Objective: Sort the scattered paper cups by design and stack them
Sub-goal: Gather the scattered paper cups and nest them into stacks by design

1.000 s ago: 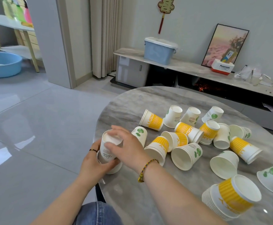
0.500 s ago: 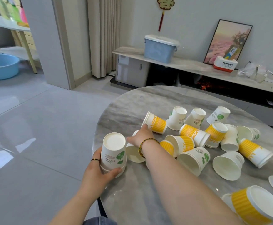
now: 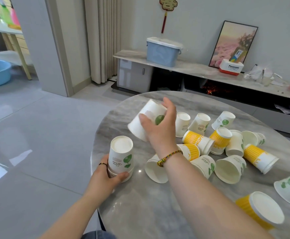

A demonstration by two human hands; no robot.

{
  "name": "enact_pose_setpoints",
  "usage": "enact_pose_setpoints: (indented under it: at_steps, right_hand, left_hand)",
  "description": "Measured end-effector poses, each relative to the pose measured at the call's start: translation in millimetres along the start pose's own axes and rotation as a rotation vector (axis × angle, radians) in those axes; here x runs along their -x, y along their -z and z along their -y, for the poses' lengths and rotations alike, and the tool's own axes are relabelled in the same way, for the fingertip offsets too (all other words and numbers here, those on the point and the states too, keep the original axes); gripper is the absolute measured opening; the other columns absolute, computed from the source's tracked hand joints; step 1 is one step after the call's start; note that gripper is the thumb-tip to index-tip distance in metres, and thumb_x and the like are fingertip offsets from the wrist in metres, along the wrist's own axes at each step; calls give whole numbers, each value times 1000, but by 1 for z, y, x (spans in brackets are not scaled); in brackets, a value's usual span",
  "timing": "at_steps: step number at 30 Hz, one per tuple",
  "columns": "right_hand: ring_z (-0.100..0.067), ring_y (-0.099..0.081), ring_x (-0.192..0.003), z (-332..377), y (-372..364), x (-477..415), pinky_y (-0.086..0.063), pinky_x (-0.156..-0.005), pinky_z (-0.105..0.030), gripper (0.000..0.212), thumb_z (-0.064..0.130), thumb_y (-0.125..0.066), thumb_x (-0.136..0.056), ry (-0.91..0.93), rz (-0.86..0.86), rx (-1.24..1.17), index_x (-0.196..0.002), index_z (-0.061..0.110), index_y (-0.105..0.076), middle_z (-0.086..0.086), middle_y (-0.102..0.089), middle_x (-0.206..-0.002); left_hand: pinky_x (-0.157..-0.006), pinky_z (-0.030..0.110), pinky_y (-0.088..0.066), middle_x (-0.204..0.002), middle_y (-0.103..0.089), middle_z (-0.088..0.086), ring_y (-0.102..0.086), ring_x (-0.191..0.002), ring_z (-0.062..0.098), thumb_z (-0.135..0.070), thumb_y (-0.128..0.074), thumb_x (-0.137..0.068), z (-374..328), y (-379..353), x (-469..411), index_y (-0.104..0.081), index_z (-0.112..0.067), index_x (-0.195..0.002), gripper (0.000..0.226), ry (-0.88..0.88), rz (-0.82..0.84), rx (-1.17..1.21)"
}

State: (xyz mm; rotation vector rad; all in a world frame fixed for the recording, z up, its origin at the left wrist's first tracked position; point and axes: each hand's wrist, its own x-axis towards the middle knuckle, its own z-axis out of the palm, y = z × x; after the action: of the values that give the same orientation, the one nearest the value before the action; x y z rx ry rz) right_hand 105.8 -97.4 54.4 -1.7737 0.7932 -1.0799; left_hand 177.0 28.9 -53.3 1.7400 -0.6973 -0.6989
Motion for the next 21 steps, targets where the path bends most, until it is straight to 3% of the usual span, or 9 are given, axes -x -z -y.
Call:
enact_pose_setpoints:
  at_steps: [2, 4, 8, 10, 12, 14, 17, 19, 21]
  right_hand:
    - [3, -30, -99, 2, -3, 12, -23, -77, 11, 69, 9, -72, -70, 145, 113, 51, -128, 12, -35, 5, -30, -115]
    - [3, -29, -99, -4, -10, 23, -21, -81, 10, 67, 13, -73, -67, 245, 215, 140, -124, 8, -39, 5, -29, -113]
    - [-22, -38, -118, -16, -18, 35, -28, -90, -8, 54, 11, -73, -68, 281, 386, 296, -115, -1, -47, -14, -43, -124]
    - [-28, -38, -124, -25, -19, 41, -26, -98, -21, 53, 10, -69, -72, 296, 501, 396, -119, -1, -47, -19, -42, -131]
    - [-28, -34, -130, -32, -18, 47, -25, -105, -27, 54, 13, -66, -77, 292, 534, 479, -125, 2, -43, -16, -34, -142]
    - [-29, -30, -134, -37, -14, 51, -23, -110, -34, 55, 21, -63, -79, 313, 520, 539, -126, 3, -42, -14, -29, -148]
    - [-28, -36, -126, -40, -1, 53, -22, -106, -33, 52, 40, -53, -77, 408, 288, 580, -118, 8, -47, -21, -47, -135]
    - [-22, -39, -113, -46, 18, 49, -26, -96, -31, 41, 37, -47, -77, 374, -69, 533, -108, 10, -48, -22, -60, -117]
    - [-26, -45, -110, -55, 47, 45, -27, -93, -31, 40, 32, -44, -75, 216, -384, 526, -103, 6, -53, -23, -62, -111]
  left_hand:
    - [-70, 23, -40, -92, -56, -12, -54, -87, 13, -14, -73, -71, 0, -3, -3, -39, -25, -112, 54, 13, 14, -3]
    - [-66, 18, -39, -89, -57, -12, -54, -84, 11, -15, -73, -72, -1, -5, -3, -40, -24, -110, 51, -3, 7, -18]
    - [-60, 10, -38, -84, -55, -17, -54, -81, 13, -14, -73, -72, -2, -6, 1, -38, -26, -105, 50, -52, -15, -66]
    - [-66, 10, -40, -90, -55, -18, -56, -83, 8, -10, -75, -69, -4, -7, 4, -34, -25, -120, 67, -76, -31, -50]
    - [-82, 20, -38, -99, -52, -21, -54, -95, 10, -9, -79, -63, -3, -7, 6, -16, -21, -138, 99, -87, -38, -10]
    - [-78, 20, -39, -99, -51, -20, -54, -91, 6, -9, -80, -63, -3, -6, 7, -18, -22, -138, 98, -86, -33, -22]
    - [-65, 15, -37, -101, -58, -4, -53, -82, 1, -8, -73, -71, -1, -6, 7, -37, -18, -127, 68, -103, -21, -81]
    - [-72, 24, -37, -108, -56, 0, -52, -89, 14, -5, -70, -72, -1, -6, 8, -39, -14, -127, 63, -106, -31, -78]
    - [-84, 30, -35, -112, -50, -2, -46, -102, 16, -4, -71, -71, -2, -7, 8, -36, -11, -129, 68, -105, -41, -88]
